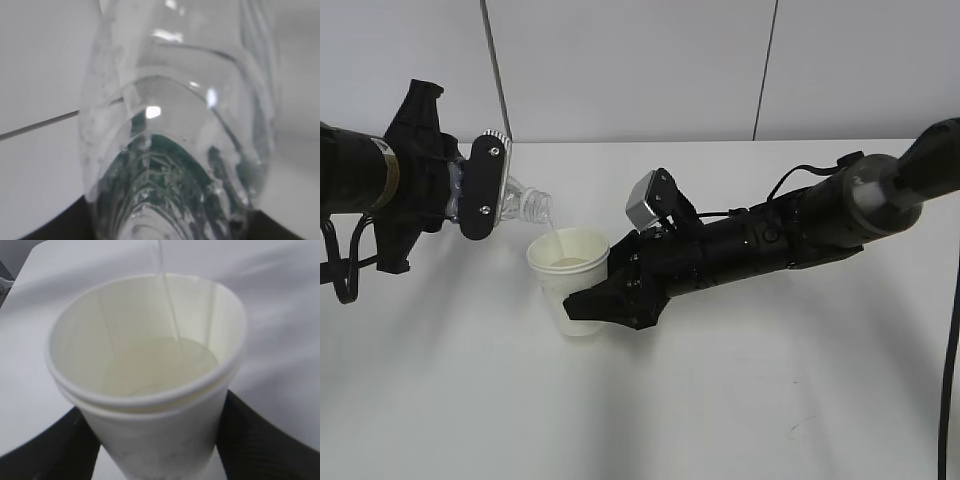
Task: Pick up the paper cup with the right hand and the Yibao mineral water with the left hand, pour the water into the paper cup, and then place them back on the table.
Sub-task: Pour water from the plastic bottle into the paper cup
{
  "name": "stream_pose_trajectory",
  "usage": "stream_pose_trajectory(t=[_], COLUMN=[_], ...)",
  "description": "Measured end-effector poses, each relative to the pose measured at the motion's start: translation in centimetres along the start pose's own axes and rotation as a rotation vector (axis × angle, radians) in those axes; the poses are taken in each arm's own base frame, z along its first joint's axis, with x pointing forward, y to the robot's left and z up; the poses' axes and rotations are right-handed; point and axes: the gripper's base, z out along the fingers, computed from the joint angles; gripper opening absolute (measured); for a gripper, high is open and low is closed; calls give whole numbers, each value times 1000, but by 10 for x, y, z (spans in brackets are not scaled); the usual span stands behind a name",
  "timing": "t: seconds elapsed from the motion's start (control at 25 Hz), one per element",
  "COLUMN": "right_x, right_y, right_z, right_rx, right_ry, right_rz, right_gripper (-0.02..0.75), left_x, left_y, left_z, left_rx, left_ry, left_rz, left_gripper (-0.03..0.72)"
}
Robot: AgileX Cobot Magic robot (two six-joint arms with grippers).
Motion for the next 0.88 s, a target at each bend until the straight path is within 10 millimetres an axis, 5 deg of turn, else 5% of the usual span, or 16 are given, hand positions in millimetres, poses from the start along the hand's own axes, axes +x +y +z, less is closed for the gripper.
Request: stream_pose_trajectory(t=[0.88], right_x=[0], right_y=[0], right_z=[0], right_rx=[3], right_ry=[3], right_rz=[0], right_gripper=[521], left_x=[0], left_y=[0], left_z=[0], left_rx=[-2], left_ry=[-1], left_rz=[13], left_gripper=[305])
